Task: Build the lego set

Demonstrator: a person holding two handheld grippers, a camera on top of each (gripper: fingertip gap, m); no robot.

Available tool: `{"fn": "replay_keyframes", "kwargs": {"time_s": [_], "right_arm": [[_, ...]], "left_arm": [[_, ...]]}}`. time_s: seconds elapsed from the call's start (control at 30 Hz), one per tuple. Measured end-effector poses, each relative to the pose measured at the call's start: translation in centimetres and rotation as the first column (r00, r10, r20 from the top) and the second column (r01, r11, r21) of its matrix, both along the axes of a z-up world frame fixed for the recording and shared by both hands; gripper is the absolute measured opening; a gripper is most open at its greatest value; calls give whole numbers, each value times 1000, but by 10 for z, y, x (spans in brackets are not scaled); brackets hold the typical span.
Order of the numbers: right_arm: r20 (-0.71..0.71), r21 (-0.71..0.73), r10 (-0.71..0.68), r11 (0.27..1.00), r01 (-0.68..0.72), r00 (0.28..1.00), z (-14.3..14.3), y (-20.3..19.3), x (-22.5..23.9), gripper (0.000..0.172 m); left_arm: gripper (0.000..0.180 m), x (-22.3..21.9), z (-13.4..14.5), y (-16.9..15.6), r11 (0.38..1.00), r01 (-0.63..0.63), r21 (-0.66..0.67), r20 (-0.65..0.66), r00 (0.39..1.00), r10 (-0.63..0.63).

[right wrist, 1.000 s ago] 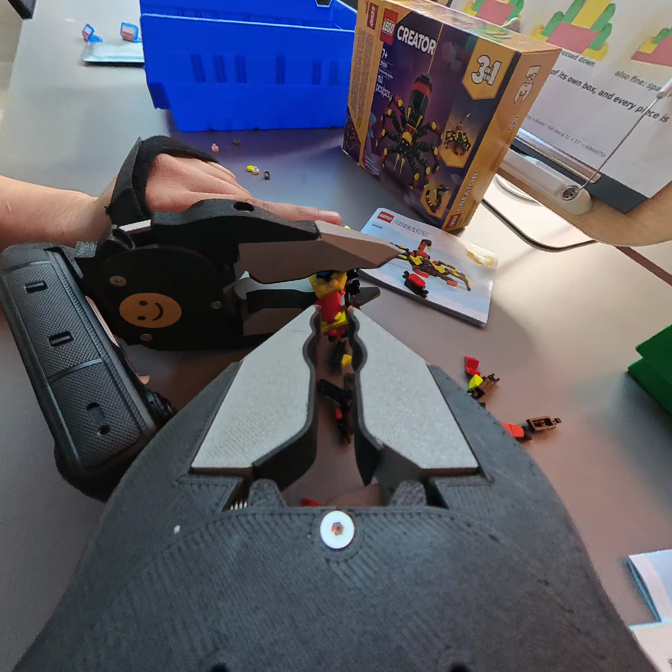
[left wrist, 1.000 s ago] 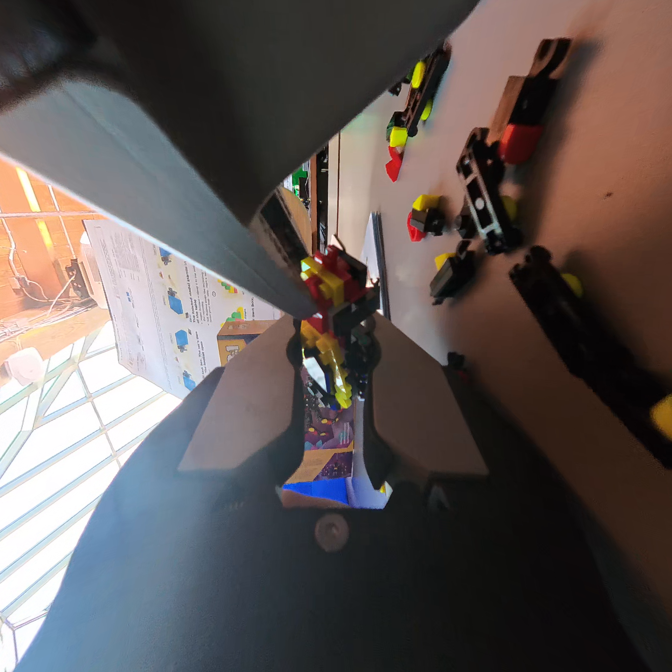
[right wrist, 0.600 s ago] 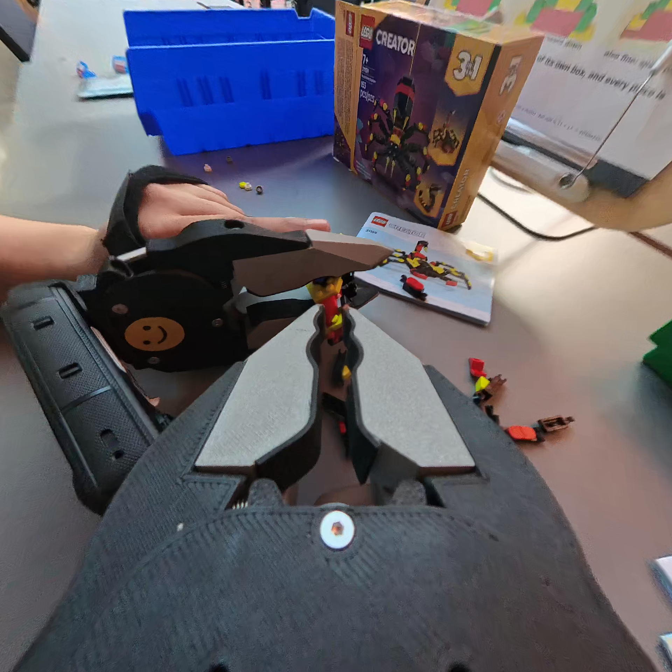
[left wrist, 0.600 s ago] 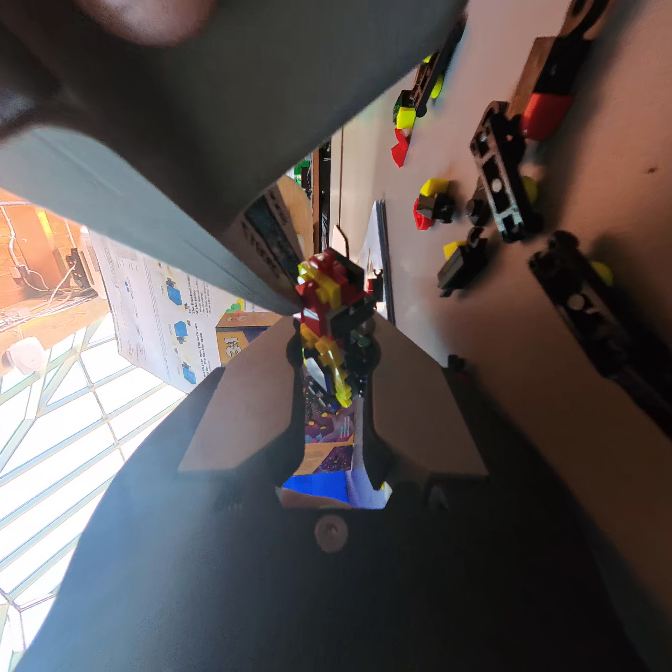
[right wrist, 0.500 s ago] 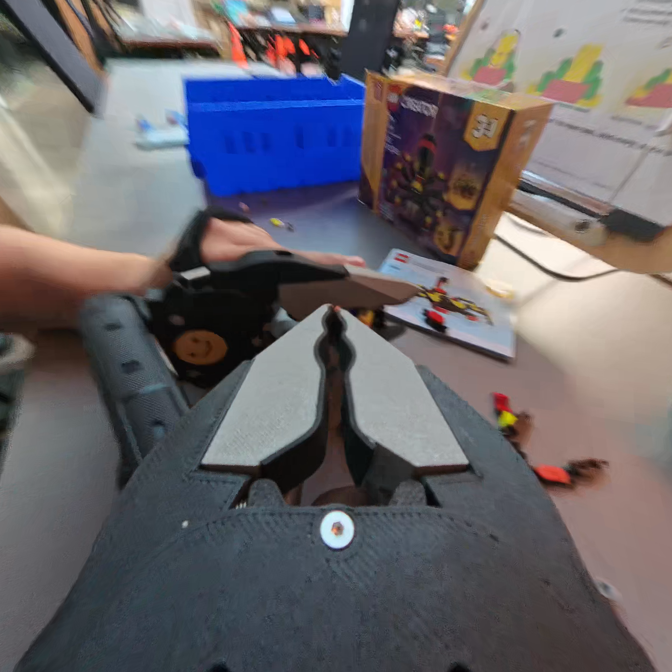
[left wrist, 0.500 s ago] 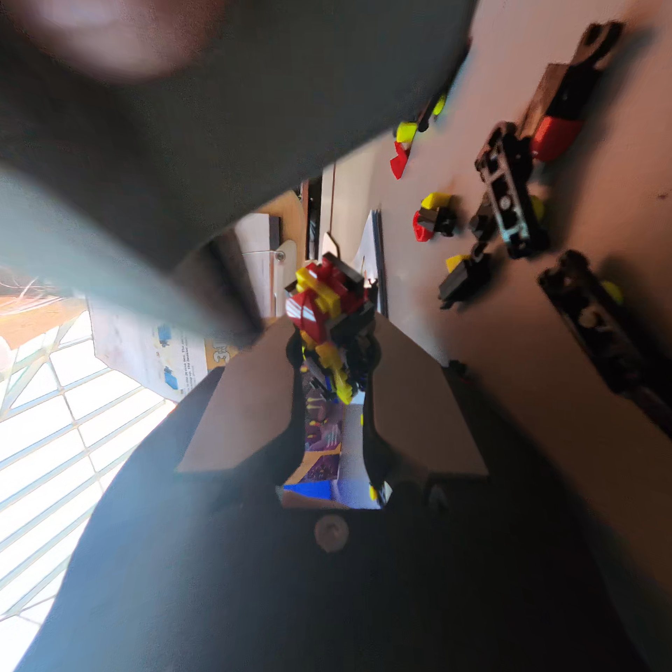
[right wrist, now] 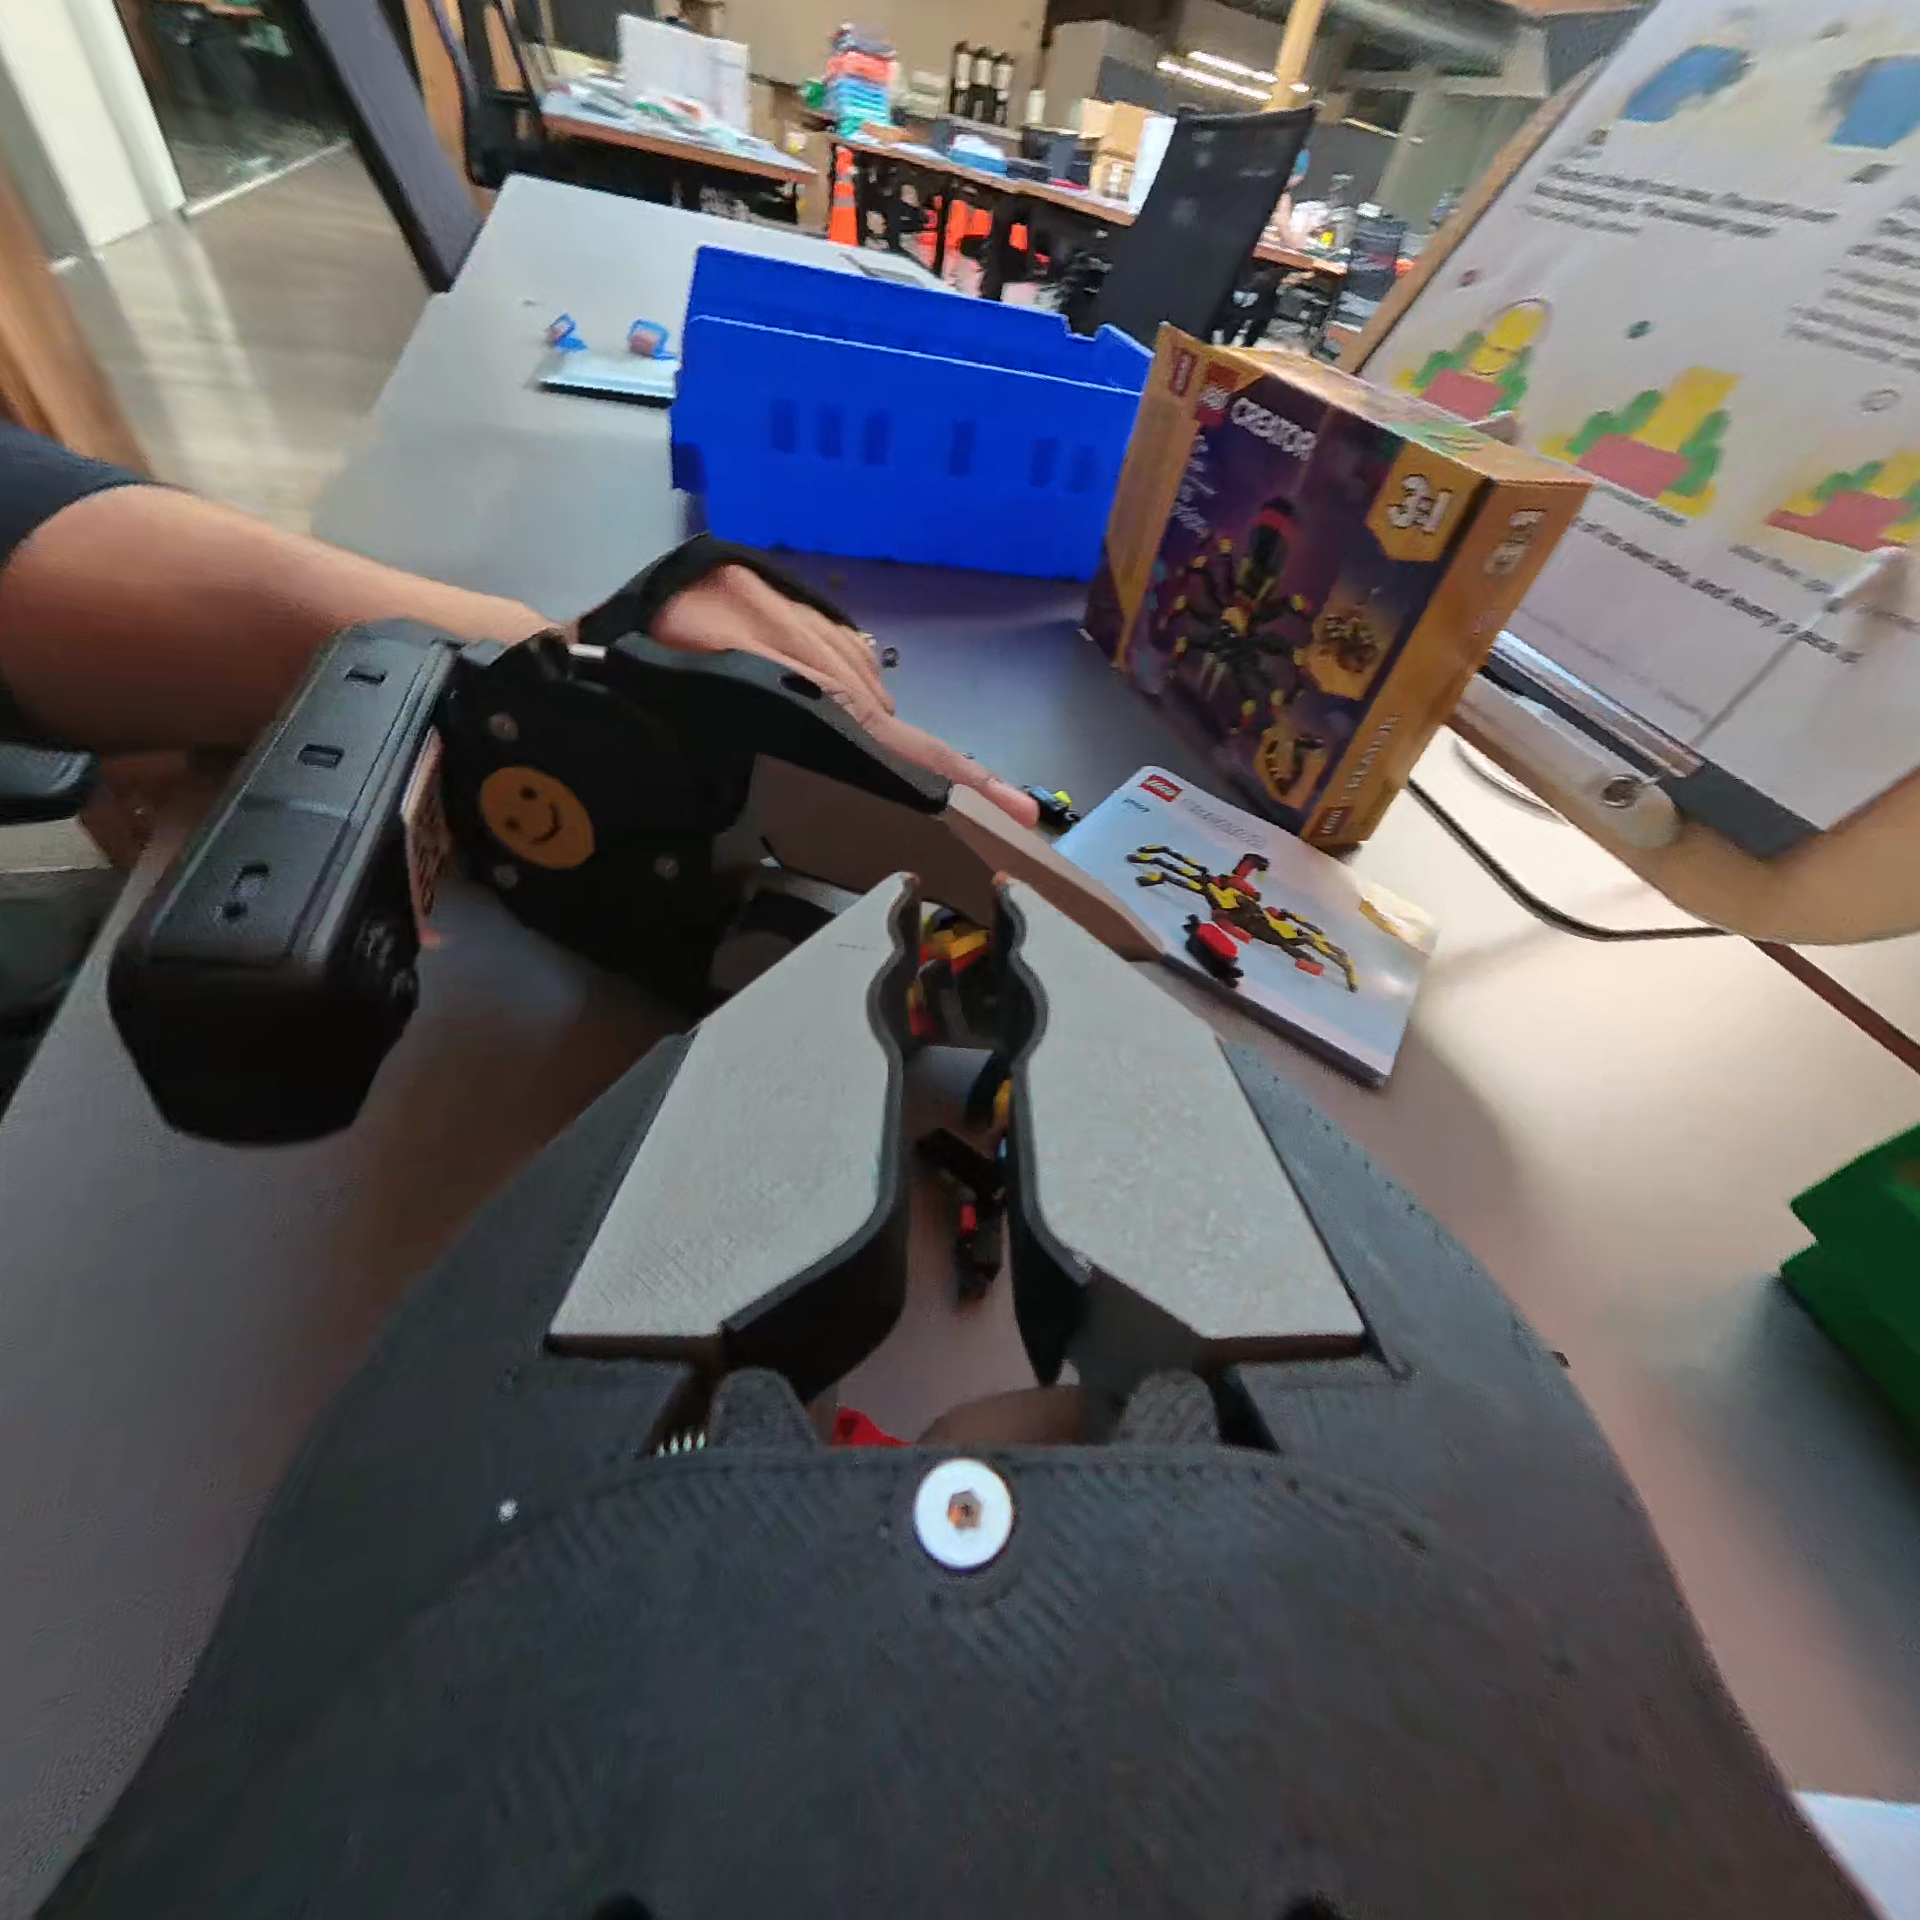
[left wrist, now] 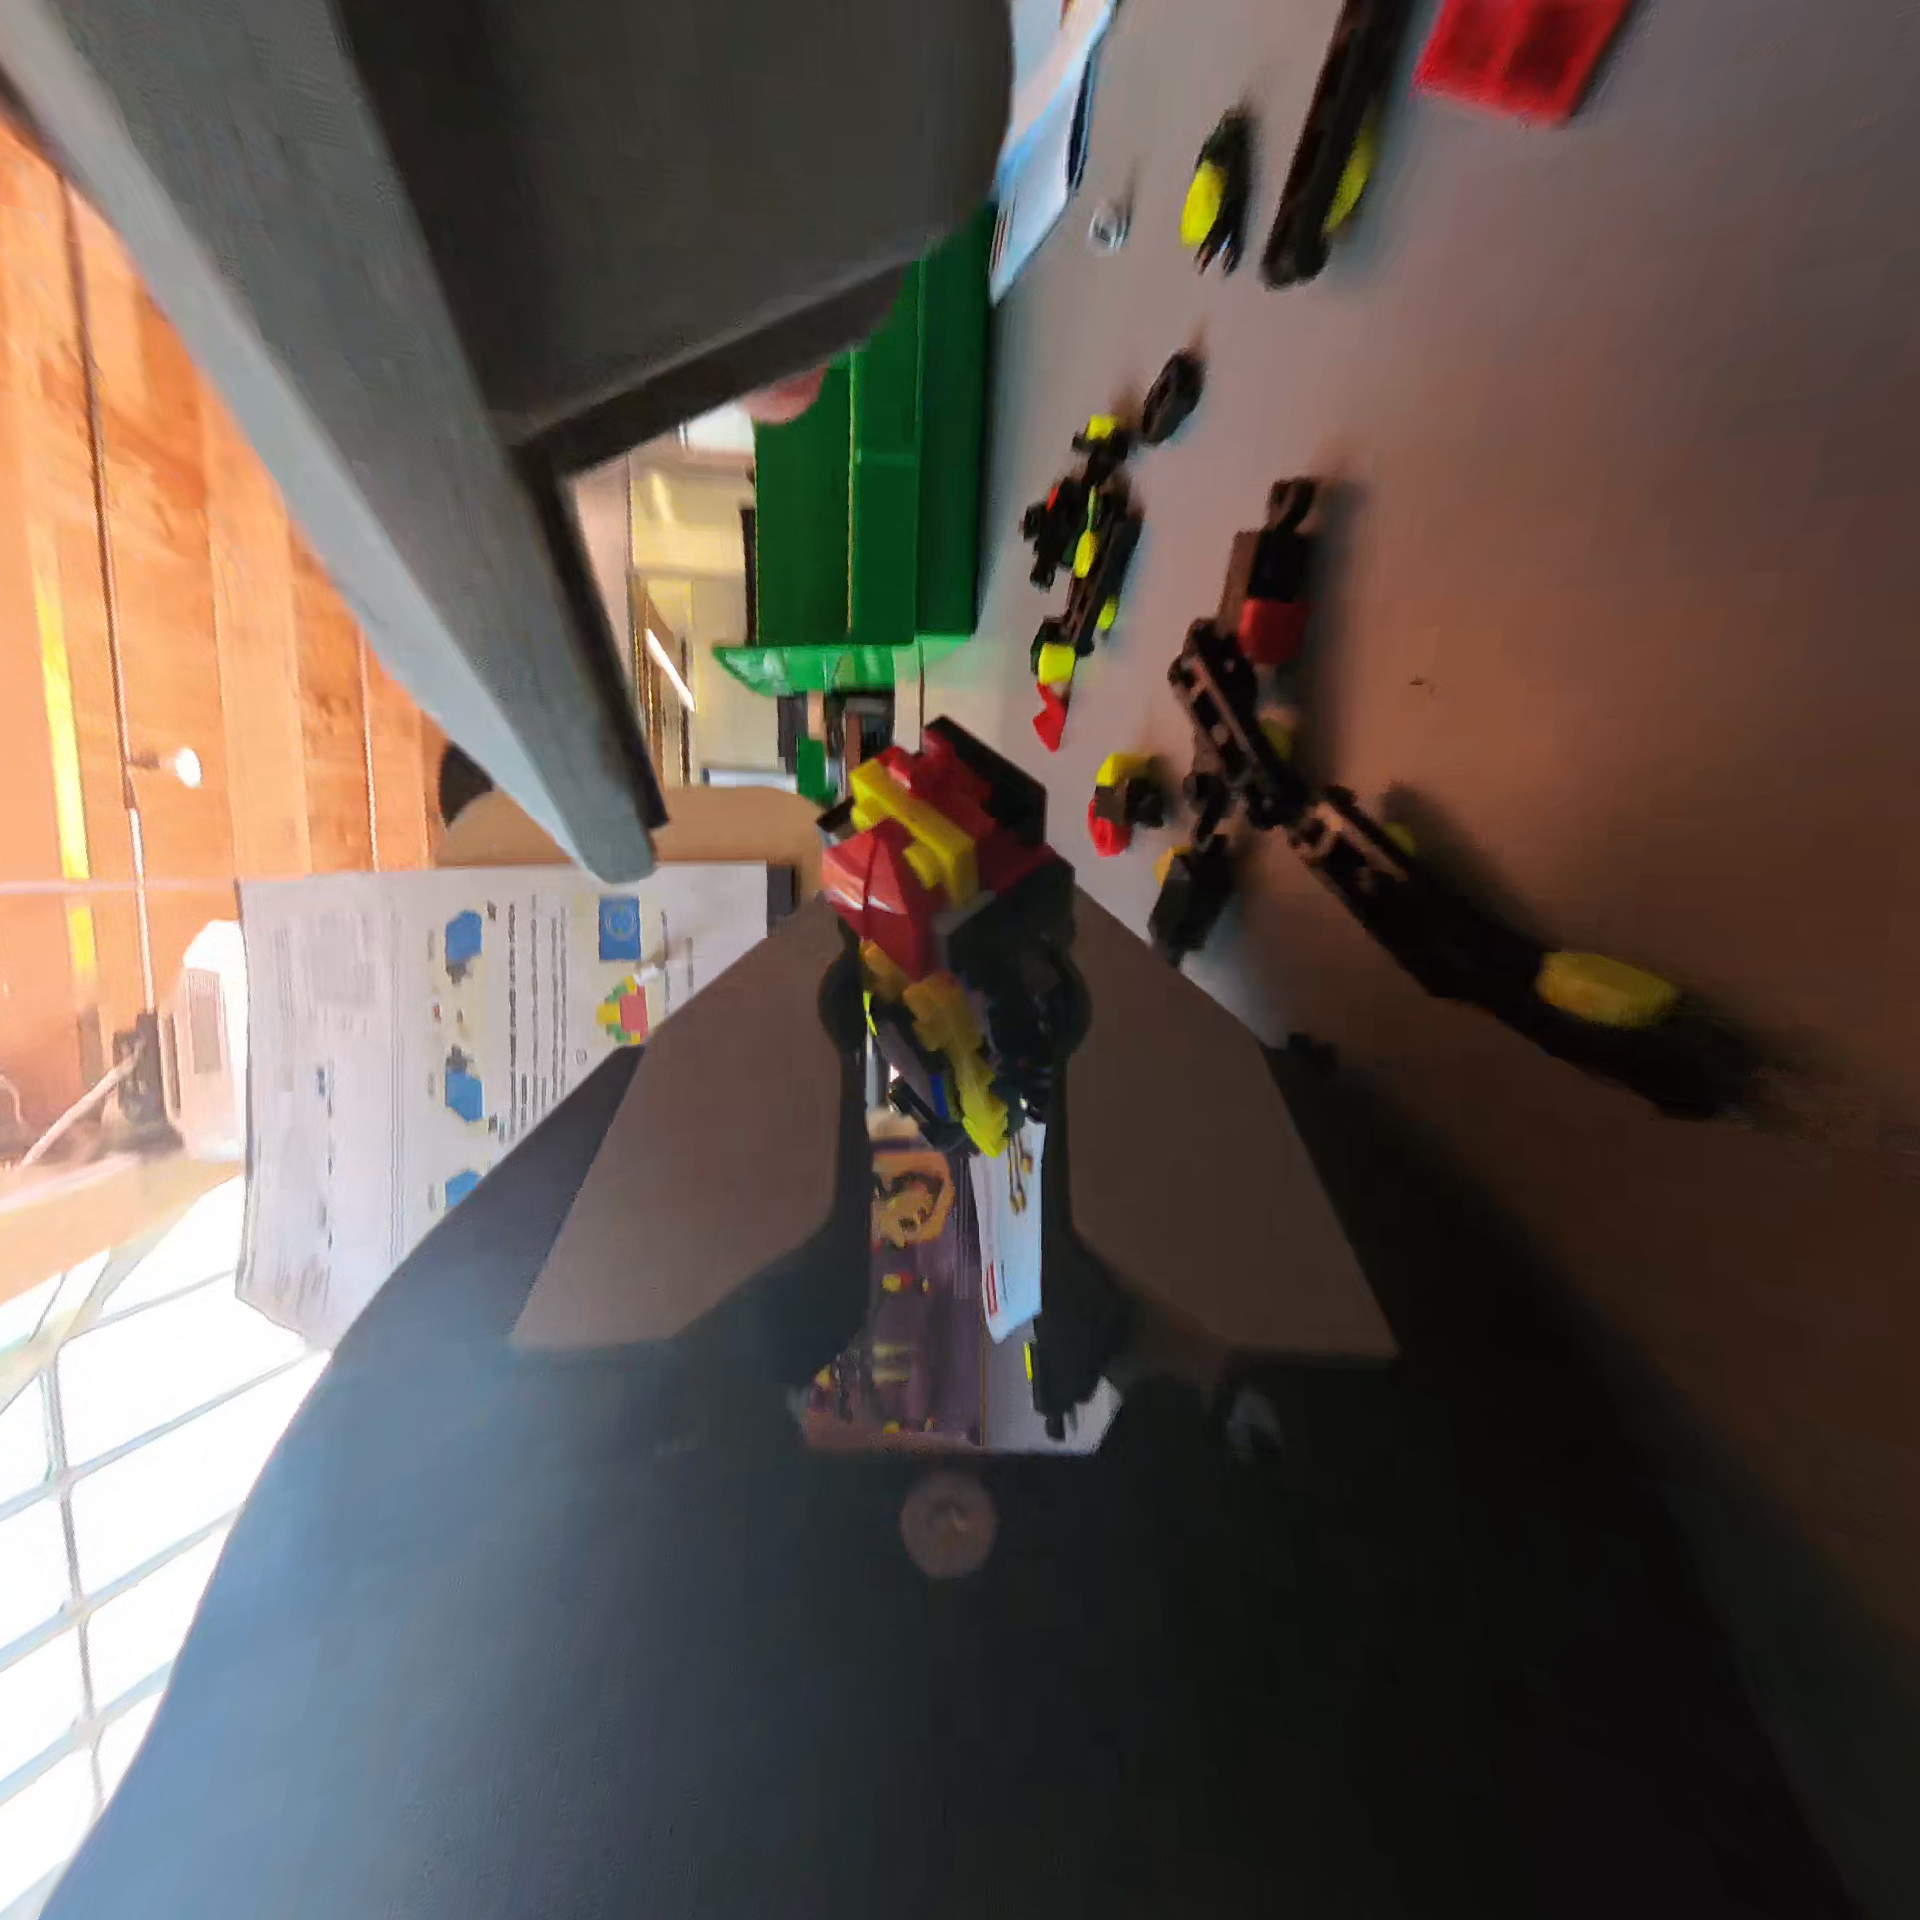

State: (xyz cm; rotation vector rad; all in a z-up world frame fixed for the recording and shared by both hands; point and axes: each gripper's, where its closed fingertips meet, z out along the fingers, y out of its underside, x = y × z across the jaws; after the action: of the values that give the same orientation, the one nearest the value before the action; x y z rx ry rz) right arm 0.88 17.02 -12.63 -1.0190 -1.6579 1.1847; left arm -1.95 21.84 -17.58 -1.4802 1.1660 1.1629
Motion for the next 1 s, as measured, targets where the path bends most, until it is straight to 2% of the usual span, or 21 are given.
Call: {"fn": "replay_keyframes", "kwargs": {"time_s": [0.1,0.17,0.23,0.33,0.47,0.67,0.87,1.0], "right_arm": [[1,-54,108,993,-108,994,-2,-11,5,7],[-16,-96,110,989,-111,994,2,-6,4,8],[-85,-132,47,990,-58,995,13,9,1,5],[-181,-92,-219,974,205,959,22,60,-3,0],[-235,-78,-338,941,329,911,28,85,4,0],[-242,-75,-364,931,357,899,28,89,3,0],[-265,2,-354,930,368,897,28,82,0,0],[-308,-10,-387,915,404,869,33,89,4,0]], "left_arm": [[29,5,1,-3,997,72,8,-19,997,-71],[30,2,2,-2,997,71,18,-17,997,-71],[30,-3,2,-1,999,46,20,17,999,-46],[30,-9,0,0,1000,16,5,117,993,-17],[30,-16,16,-3,998,-26,57,219,976,13],[31,-39,24,-3,991,-113,74,313,946,85],[30,-42,29,-3,988,-126,86,366,926,86],[30,-37,37,-5,987,-116,109,369,927,68]]}}
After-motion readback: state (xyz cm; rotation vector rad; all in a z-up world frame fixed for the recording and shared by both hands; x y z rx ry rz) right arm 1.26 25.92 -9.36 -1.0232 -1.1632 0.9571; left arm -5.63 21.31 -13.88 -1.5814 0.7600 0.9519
